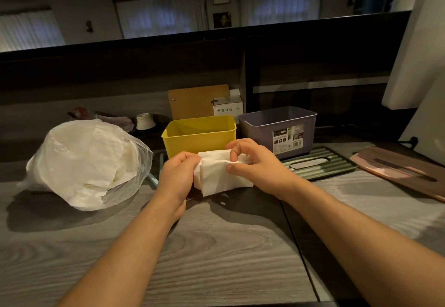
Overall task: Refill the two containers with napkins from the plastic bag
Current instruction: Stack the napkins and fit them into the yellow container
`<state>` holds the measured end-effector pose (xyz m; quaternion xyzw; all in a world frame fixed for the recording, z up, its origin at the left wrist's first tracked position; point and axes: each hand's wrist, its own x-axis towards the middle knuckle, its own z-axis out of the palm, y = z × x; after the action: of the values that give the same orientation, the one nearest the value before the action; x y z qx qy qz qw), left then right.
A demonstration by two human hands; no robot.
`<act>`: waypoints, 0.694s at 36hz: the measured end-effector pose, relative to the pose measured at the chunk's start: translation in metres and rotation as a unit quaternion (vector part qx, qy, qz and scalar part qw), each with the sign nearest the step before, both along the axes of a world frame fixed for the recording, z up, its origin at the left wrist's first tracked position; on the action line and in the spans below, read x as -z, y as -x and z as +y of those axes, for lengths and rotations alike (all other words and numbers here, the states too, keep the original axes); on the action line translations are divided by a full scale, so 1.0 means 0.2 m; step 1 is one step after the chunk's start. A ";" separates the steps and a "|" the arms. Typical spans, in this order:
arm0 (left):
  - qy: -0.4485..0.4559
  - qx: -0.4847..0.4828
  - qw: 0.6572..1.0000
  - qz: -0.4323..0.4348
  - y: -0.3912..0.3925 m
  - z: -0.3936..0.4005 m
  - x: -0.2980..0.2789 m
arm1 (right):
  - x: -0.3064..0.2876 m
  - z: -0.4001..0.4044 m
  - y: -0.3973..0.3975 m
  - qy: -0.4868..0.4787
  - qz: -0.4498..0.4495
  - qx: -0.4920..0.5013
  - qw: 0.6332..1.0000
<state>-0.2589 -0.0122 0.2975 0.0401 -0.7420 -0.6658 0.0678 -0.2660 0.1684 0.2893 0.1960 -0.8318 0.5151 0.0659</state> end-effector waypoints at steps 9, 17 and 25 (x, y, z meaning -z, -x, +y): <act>-0.046 0.025 0.999 -0.013 -0.01 0.00 -0.01 | 0.01 0.00 0.02 -0.001 -0.008 0.000 1.000; 0.016 0.141 0.990 0.016 0.00 -0.01 0.03 | 0.02 -0.04 0.01 0.006 -0.019 0.024 1.000; 0.039 0.102 0.993 0.051 0.00 0.05 0.06 | 0.03 -0.10 0.00 0.139 -0.057 0.076 0.986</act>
<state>-0.2589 -0.0019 0.2858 -0.0721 -0.7632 -0.6409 0.0386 -0.2651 0.1493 0.2825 0.0912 -0.7667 0.6298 0.0841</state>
